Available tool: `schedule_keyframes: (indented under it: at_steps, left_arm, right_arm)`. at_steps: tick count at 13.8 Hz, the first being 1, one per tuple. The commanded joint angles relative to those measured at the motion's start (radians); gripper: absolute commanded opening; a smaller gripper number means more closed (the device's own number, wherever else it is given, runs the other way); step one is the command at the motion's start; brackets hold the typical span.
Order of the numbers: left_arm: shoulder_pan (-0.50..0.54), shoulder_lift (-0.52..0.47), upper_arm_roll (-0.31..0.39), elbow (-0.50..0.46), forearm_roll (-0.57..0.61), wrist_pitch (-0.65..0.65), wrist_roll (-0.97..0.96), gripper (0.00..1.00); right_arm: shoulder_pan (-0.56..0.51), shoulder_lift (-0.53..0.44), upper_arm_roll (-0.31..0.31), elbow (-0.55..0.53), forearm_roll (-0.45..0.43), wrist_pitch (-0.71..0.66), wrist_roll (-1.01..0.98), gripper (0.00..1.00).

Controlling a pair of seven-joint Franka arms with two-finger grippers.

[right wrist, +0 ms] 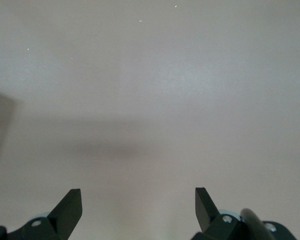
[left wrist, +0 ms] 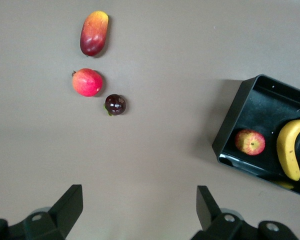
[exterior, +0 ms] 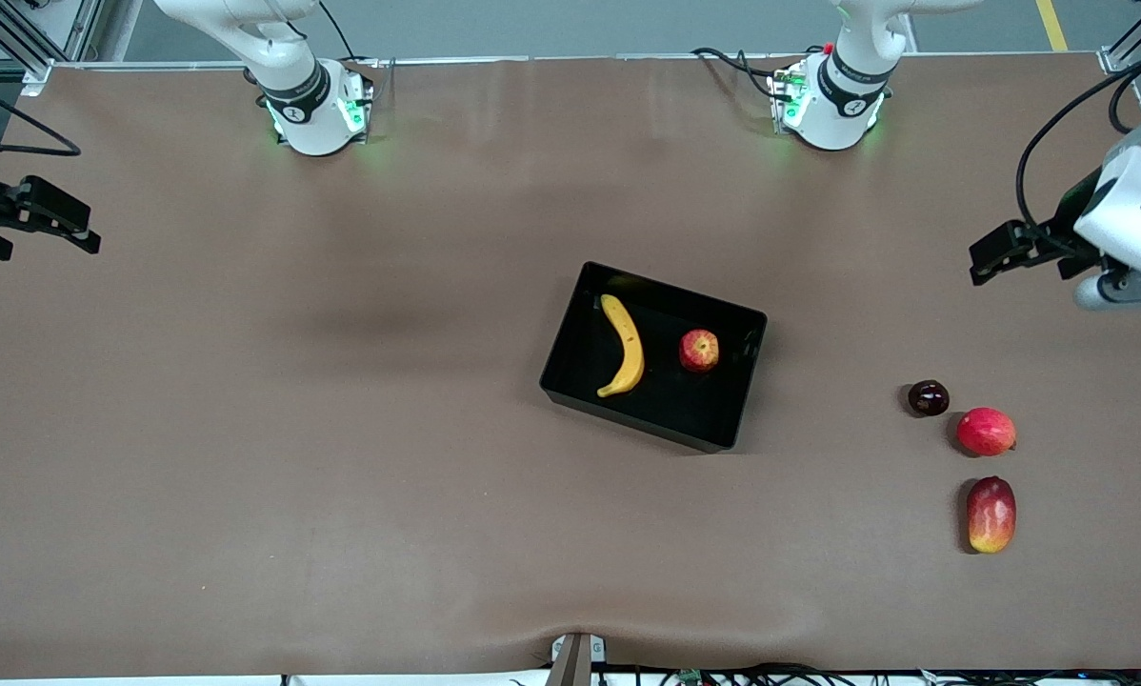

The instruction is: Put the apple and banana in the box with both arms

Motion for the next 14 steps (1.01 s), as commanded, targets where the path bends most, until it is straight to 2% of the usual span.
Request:
schedule_keyframes:
  at_steps: [1, 4, 14]
  left_arm:
    - [-0.01, -0.058, 0.009, -0.056, -0.016, 0.005, 0.018, 1.0]
    - [-0.01, -0.115, 0.009, -0.125, -0.019, 0.014, 0.024, 1.0]
    - [-0.01, -0.115, 0.002, -0.096, -0.034, 0.008, 0.048, 1.0]
  right_arm:
    - [-0.01, 0.009, 0.004, 0.018, -0.003, -0.005, -0.011, 1.0]
    - [-0.016, 0.009, 0.004, 0.018, -0.003, -0.004, -0.011, 1.0]
    - [-0.007, 0.009, 0.004, 0.016, -0.003, -0.008, -0.01, 1.0]
